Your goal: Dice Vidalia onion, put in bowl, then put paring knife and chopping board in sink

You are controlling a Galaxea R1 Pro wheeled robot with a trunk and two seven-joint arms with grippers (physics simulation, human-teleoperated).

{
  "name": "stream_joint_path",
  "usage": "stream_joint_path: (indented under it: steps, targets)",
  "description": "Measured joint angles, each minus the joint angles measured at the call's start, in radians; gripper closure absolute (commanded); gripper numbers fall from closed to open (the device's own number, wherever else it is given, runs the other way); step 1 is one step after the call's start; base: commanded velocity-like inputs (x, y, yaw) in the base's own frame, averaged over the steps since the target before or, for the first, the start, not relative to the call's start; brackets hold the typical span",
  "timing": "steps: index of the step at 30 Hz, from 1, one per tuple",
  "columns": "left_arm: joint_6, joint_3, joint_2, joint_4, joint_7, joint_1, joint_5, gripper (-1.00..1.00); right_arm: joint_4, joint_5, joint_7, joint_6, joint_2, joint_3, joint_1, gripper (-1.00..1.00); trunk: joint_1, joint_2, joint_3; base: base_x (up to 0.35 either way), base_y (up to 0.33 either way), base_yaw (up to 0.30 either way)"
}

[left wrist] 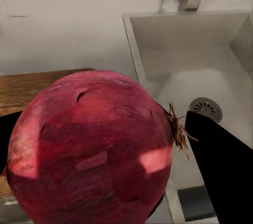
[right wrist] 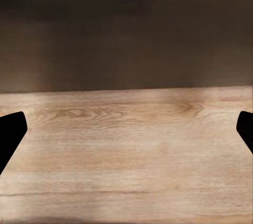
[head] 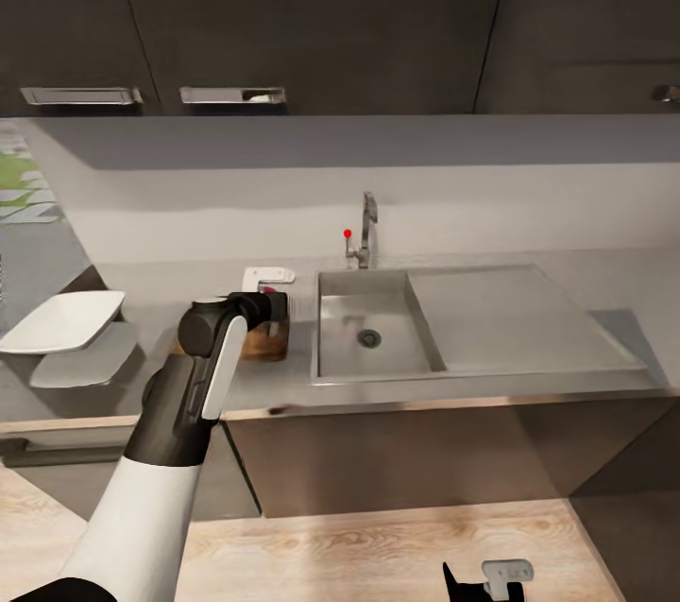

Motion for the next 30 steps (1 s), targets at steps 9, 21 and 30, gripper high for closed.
stream_joint_path:
  steps: [9,21,30]
  targets:
    - [0.0,-0.002,0.001,0.001,-0.001,0.009,0.0,1.0,0.0,0.0,0.001,0.0,0.0,0.0,0.0,-1.0,0.0,0.0,0.002,0.083,0.316,-0.135]
    - [0.0,-0.008,0.002,0.0,-0.001,0.024,0.001,1.0,0.0,0.0,0.001,0.0,0.0,0.0,0.0,-1.0,0.0,0.0,0.004,0.005,0.241,-0.032]
    - [-0.002,-0.054,0.002,0.001,0.0,0.05,0.0,1.0,-0.001,0.0,0.0,0.002,0.0,0.0,0.0,-1.0,0.0,0.0,-0.008,0.0,0.011,0.0]
